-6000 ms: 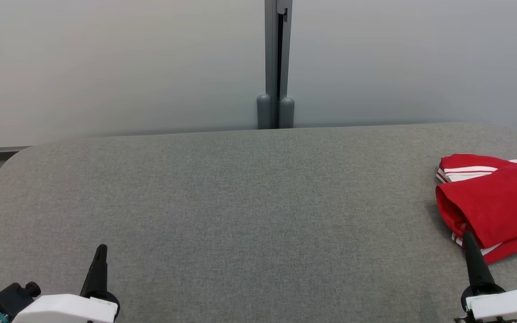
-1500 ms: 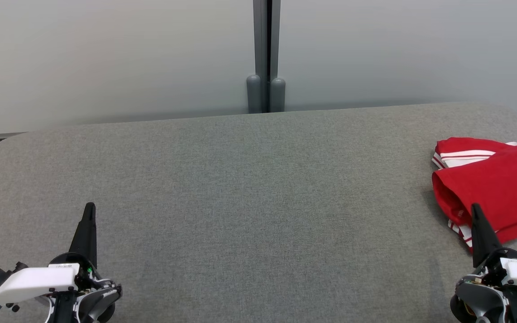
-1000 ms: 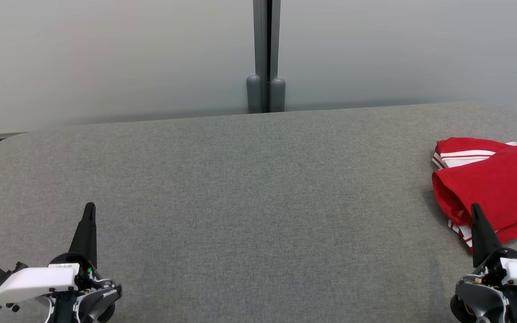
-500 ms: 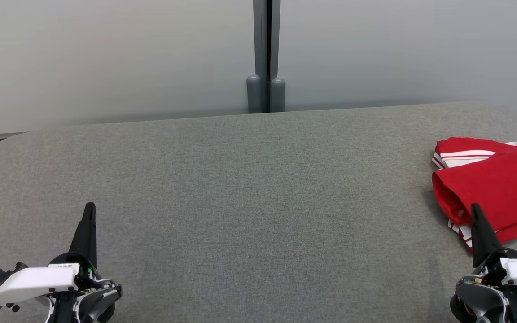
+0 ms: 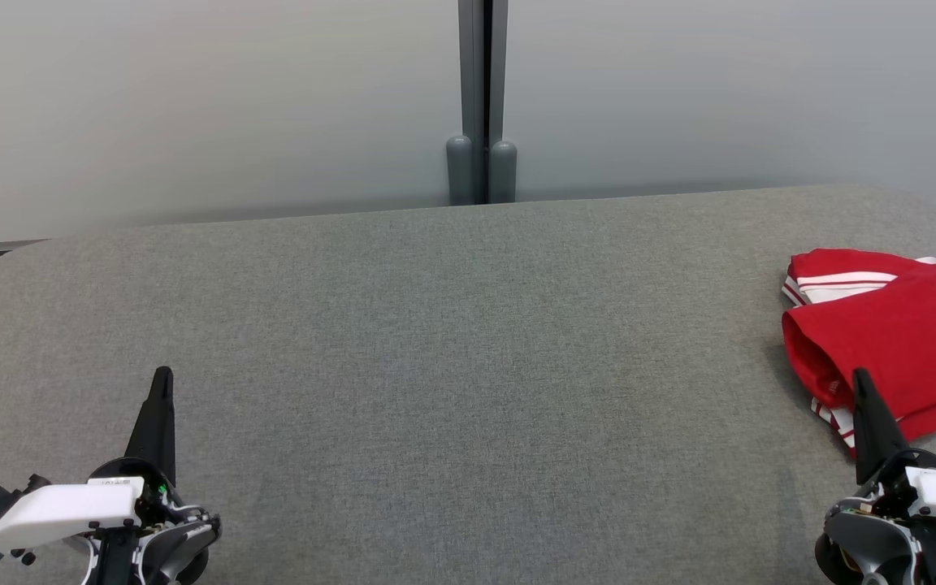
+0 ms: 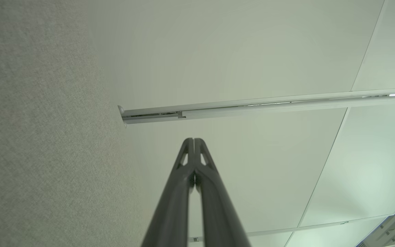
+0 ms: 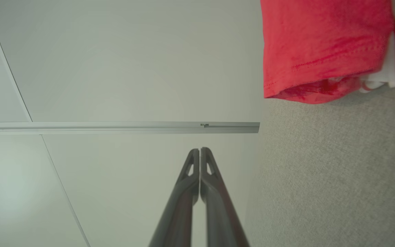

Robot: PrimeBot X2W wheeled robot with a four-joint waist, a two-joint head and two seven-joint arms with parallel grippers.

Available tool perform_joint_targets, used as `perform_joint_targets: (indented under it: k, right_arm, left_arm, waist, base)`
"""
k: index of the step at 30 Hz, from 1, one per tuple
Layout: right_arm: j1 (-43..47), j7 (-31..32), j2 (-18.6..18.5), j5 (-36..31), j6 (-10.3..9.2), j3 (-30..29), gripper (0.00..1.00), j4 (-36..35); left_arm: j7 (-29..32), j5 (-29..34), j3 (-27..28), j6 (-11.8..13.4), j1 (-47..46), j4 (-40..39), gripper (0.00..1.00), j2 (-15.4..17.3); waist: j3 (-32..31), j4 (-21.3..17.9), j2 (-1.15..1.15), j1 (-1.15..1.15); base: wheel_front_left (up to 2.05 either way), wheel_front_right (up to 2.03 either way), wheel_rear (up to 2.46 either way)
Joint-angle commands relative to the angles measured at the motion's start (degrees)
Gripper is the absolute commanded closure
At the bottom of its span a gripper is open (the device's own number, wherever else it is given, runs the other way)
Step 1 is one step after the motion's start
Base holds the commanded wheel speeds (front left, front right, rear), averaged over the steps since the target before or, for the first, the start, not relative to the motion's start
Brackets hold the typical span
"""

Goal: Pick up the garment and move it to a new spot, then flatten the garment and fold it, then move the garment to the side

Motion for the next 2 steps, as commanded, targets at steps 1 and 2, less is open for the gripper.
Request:
perform_joint_targets:
  k: [1,2]
  right_arm:
    - [-0.7,0.2,-0.1,-0.4,0.00,-0.1,1.00,0.1]
    - [-0.7,0.2,-0.1,-0.4,0.00,-0.1,1.00,0.1]
  left_arm:
    - [0.1,-0.2,0.2,-0.2,-0.5,0.0,1.00,0.1]
    - [0.1,-0.2,0.2,-0.2,-0.5,0.0,1.00,0.1]
  waist:
    - [0.0,0.0,0.00,0.00]
    - [0.0,0.0,0.00,0.00]
  base:
    - [0.00,0.00,0.00]
    - [0.00,0.00,0.00]
